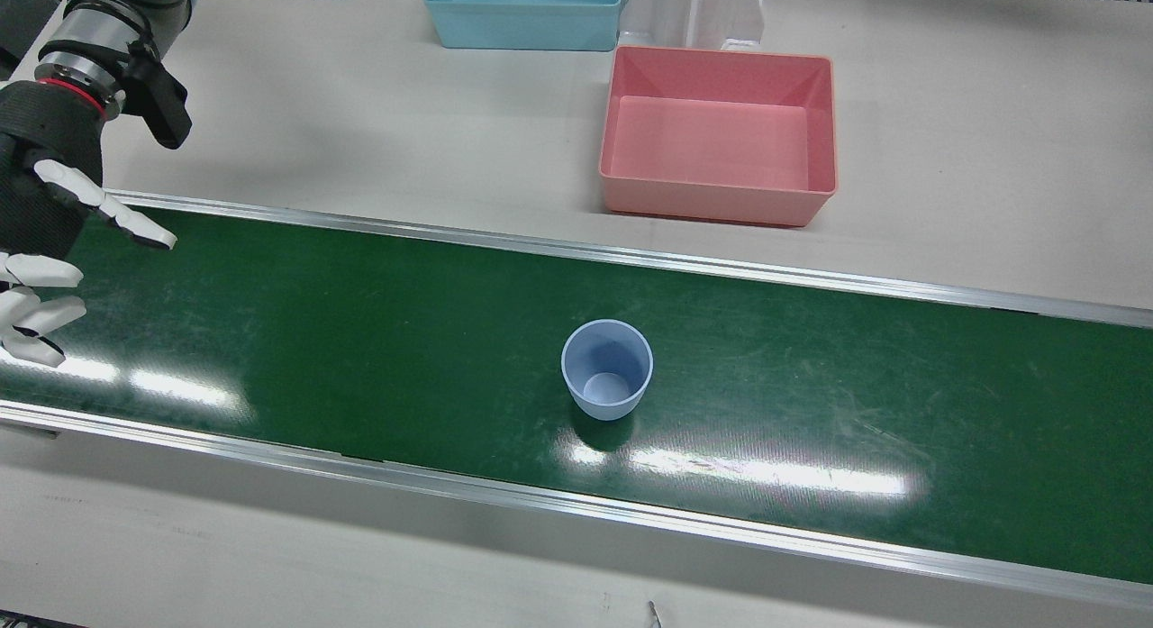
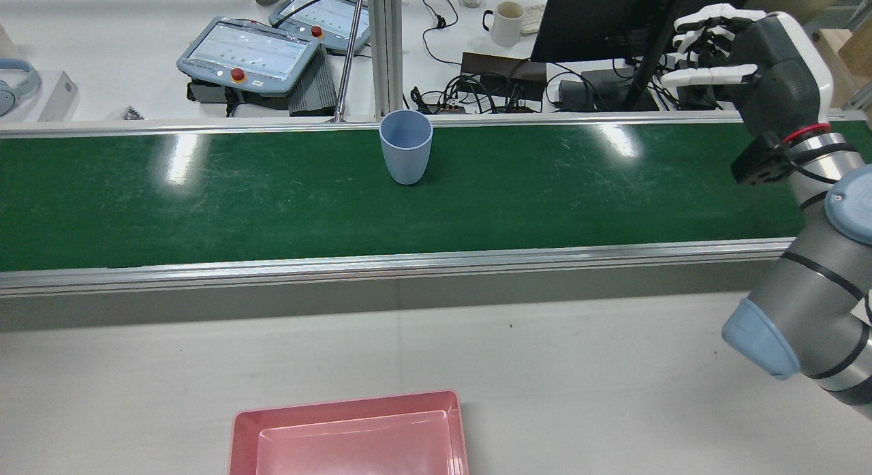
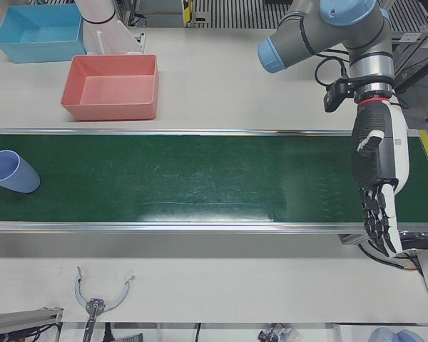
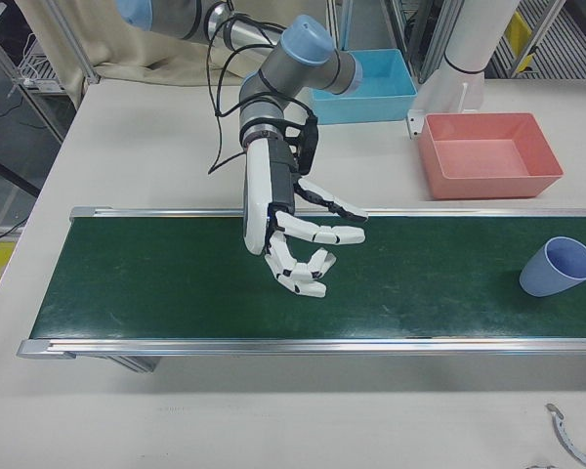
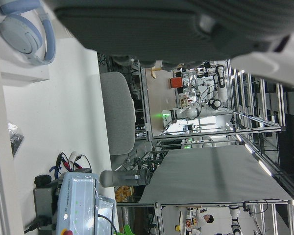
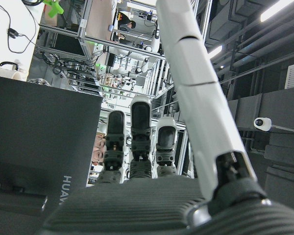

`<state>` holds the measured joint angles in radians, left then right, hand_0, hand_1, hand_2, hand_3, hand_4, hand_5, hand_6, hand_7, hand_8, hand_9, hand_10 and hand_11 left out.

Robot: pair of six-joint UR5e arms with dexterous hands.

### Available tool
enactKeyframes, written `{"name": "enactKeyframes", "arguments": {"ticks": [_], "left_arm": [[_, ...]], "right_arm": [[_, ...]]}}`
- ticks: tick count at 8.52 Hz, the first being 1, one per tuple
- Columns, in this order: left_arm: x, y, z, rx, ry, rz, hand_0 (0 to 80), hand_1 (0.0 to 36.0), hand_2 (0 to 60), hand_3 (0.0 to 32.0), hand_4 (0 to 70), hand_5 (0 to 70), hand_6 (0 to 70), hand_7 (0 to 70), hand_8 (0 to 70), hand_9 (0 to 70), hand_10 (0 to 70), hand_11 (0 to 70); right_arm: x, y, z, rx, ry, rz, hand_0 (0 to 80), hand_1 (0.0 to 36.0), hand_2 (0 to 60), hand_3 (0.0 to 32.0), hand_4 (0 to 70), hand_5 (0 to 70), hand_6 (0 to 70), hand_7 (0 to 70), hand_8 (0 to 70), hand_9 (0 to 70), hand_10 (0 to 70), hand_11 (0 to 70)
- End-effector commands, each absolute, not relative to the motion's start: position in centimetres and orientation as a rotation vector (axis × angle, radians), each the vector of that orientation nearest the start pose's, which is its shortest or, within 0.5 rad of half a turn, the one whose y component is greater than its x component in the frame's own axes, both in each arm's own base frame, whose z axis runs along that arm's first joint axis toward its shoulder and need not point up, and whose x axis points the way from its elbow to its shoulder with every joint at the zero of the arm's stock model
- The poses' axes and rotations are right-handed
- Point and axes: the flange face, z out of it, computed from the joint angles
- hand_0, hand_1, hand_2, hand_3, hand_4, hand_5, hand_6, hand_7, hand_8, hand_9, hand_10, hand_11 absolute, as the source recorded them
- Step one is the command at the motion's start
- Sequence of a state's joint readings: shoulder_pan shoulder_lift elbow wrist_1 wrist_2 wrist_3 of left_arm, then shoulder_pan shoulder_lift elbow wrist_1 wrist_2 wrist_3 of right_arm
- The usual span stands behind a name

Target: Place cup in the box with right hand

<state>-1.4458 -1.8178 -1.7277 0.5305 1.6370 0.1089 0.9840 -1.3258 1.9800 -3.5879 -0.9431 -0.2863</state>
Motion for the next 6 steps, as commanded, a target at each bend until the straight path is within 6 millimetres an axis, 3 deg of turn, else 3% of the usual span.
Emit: {"name": "enactKeyframes", "arguments": {"ticks": [1,2,3,4,5,6], "left_arm": [[-5.7,-56.2,53.1,-0.089,1.942,-2.182,0.0,0.0,0.0,0.0,0.0,0.0,0.0,0.0,0.0,0.0,0.0,0.0],[-5.7,-56.2,53.0,-0.089,1.942,-2.182,0.0,0.0,0.0,0.0,0.0,0.0,0.0,0.0,0.0,0.0,0.0,0.0],[-5.7,-56.2,53.0,-0.089,1.942,-2.182,0.0,0.0,0.0,0.0,0.0,0.0,0.0,0.0,0.0,0.0,0.0,0.0],[-5.8,-56.1,53.0,-0.086,1.941,-2.183,0.0,0.0,0.0,0.0,0.0,0.0,0.0,0.0,0.0,0.0,0.0,0.0],[-5.7,-56.2,53.0,-0.088,1.942,-2.181,0.0,0.0,0.0,0.0,0.0,0.0,0.0,0.0,0.0,0.0,0.0,0.0],[-5.7,-56.2,53.1,-0.089,1.942,-2.182,0.0,0.0,0.0,0.0,0.0,0.0,0.0,0.0,0.0,0.0,0.0,0.0]], "right_arm": [[-22.9,-60.1,40.8,-0.207,2.472,-2.160,80.0,34.3,0.7,3.2,41.1,15.3,20.5,70.0,37.9,51.4,20.3,31.7],[-24.8,-60.9,39.0,-0.186,2.495,-2.142,80.0,34.1,0.1,4.0,42.3,15.1,20.0,70.0,37.4,50.7,18.9,29.7],[-24.9,-60.9,36.7,-0.166,2.514,-2.096,80.0,34.3,0.2,8.0,34.9,15.4,18.6,70.0,36.3,48.1,19.3,30.4],[-23.8,-59.8,34.8,-0.160,2.519,-2.079,80.0,36.0,4.1,9.0,36.2,15.8,18.2,70.0,35.3,47.1,19.1,30.2],[-23.2,-59.2,34.1,-0.170,2.513,-2.094,80.0,35.4,1.8,9.4,39.2,14.9,17.6,70.0,34.1,46.1,16.8,26.7],[-25.4,-58.8,34.8,-0.143,2.523,-2.129,80.0,32.7,0.0,9.2,42.9,13.8,17.6,70.0,33.5,46.3,14.7,23.4]]}}
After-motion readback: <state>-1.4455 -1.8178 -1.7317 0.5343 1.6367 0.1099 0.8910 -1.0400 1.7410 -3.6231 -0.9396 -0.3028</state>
